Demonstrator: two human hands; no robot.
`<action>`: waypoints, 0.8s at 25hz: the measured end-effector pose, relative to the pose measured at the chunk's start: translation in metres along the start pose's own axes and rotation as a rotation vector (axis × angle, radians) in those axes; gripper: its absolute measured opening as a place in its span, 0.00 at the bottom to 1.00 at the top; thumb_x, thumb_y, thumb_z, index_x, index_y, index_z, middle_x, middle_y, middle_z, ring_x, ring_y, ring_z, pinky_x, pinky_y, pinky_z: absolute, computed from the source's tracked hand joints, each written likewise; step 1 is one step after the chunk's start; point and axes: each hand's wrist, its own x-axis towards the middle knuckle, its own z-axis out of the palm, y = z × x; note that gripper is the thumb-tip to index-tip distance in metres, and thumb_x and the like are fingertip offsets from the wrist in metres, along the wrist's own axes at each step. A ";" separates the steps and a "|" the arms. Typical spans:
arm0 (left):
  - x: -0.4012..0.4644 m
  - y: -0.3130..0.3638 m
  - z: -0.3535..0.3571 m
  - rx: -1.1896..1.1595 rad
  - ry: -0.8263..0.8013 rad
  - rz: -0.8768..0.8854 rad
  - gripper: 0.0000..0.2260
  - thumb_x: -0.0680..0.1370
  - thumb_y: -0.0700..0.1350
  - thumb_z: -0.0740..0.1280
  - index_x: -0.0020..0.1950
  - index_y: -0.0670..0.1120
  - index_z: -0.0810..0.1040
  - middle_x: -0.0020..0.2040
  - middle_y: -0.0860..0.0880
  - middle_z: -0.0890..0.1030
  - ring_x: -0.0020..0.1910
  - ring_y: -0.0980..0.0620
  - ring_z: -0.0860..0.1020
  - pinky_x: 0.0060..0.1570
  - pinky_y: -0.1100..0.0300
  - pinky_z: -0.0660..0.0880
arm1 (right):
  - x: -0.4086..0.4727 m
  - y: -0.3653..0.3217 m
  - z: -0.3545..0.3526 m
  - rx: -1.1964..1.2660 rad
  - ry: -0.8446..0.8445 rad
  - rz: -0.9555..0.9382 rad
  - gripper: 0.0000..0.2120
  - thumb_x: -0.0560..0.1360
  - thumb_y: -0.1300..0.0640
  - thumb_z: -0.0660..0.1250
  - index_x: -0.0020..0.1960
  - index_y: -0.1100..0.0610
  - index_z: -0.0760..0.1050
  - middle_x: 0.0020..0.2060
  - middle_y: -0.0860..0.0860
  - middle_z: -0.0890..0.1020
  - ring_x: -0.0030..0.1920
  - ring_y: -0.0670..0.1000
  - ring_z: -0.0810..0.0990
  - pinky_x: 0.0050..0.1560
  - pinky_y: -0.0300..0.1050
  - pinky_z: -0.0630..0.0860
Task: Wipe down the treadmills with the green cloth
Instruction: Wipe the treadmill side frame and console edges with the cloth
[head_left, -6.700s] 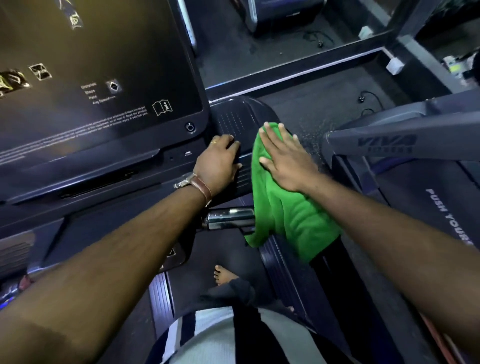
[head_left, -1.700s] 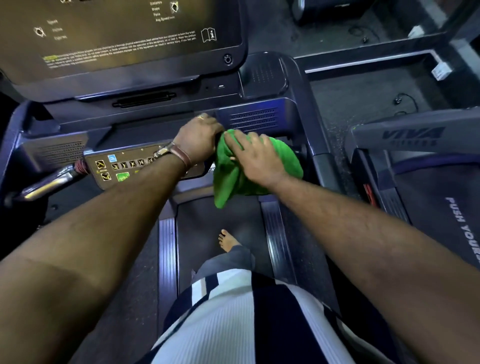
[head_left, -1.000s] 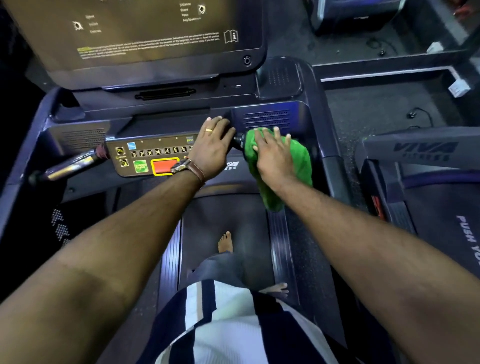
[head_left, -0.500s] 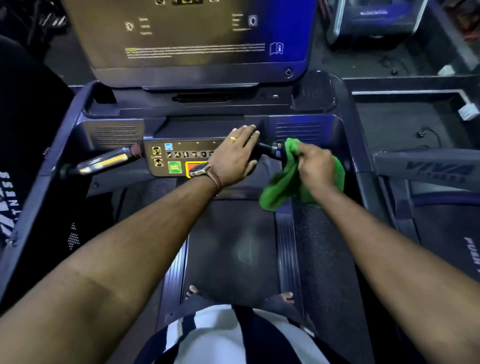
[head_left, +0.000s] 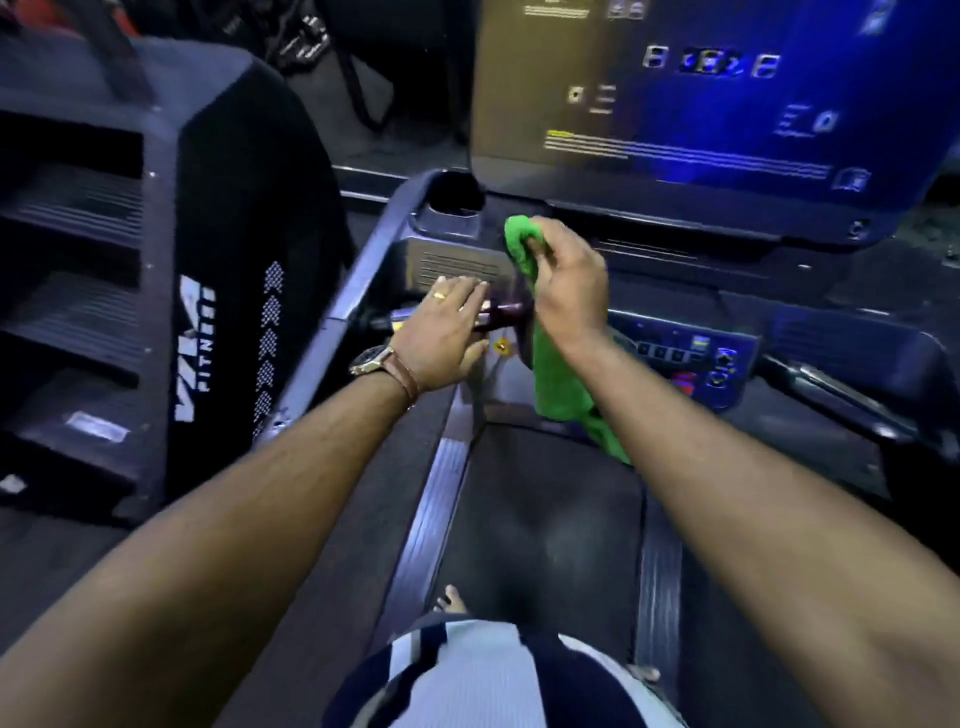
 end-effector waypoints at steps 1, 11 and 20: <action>-0.018 -0.018 0.002 0.010 -0.041 -0.040 0.33 0.70 0.51 0.69 0.69 0.35 0.66 0.65 0.37 0.71 0.64 0.38 0.68 0.70 0.44 0.62 | -0.001 -0.012 0.025 -0.034 -0.061 -0.032 0.11 0.75 0.57 0.64 0.55 0.52 0.80 0.50 0.50 0.83 0.55 0.55 0.81 0.55 0.56 0.76; -0.088 -0.090 0.025 -0.025 -0.155 -0.130 0.31 0.66 0.45 0.74 0.66 0.34 0.70 0.64 0.36 0.73 0.63 0.36 0.70 0.67 0.46 0.66 | -0.063 -0.020 0.119 -0.915 -0.694 -0.330 0.26 0.80 0.57 0.53 0.77 0.60 0.57 0.78 0.55 0.58 0.78 0.60 0.51 0.74 0.68 0.43; -0.066 -0.112 0.028 -0.007 -0.122 -0.192 0.32 0.68 0.45 0.70 0.68 0.34 0.68 0.67 0.36 0.69 0.67 0.37 0.67 0.72 0.48 0.61 | -0.027 -0.018 0.064 -1.265 -0.737 0.032 0.20 0.72 0.63 0.55 0.60 0.66 0.76 0.61 0.64 0.75 0.76 0.67 0.53 0.61 0.81 0.34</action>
